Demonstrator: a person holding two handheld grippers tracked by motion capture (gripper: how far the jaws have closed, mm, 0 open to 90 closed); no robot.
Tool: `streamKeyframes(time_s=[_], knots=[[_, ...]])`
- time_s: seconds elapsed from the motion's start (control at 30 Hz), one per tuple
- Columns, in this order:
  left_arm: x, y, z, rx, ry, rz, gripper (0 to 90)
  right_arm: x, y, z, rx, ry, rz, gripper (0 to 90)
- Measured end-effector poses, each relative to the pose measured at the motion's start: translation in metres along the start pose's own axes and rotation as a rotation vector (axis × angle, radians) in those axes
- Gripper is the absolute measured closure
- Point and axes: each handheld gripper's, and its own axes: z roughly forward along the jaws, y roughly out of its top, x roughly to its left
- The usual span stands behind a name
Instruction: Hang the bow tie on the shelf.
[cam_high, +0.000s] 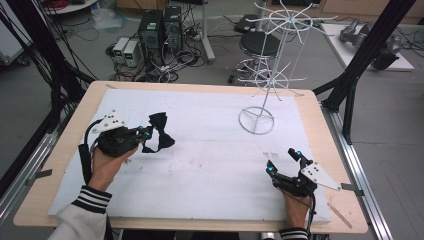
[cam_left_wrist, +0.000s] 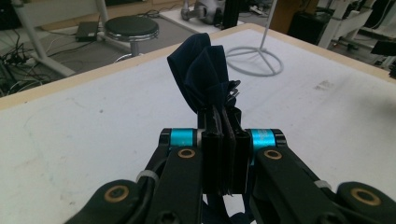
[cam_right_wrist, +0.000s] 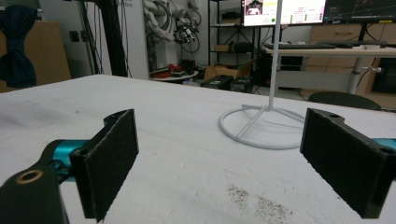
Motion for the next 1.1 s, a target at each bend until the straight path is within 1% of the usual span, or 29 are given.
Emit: streamKeyframes(time_s=[0.27, 0.43, 0.63, 0.87, 1.0, 1.1], knots=[[-0.01, 0.016, 0.014, -0.027, -0.048, 0.02, 86.8, 0.0, 0.0, 0.0, -0.002, 0.0, 0.004, 10.5], [-0.018, 0.026, 0.024, -0.027, -0.073, 0.041, 86.8, 0.0, 0.0, 0.0, -0.002, 0.002, 0.006, 10.5], [-0.027, 0.039, 0.036, -0.032, -0.094, 0.065, 86.8, 0.0, 0.0, 0.0, -0.003, 0.004, 0.004, 10.5], [-0.037, 0.053, 0.051, -0.047, -0.117, 0.083, 86.8, 0.0, 0.0, 0.0, -0.004, 0.005, 0.006, 10.6], [-0.043, 0.058, 0.06, -0.049, -0.131, 0.093, 86.8, 0.0, 0.0, 0.0, -0.004, 0.005, 0.004, 10.5], [-0.046, 0.062, 0.067, -0.042, -0.144, 0.095, 86.8, 0.0, 0.0, 0.0, -0.003, 0.004, 0.002, 10.5]])
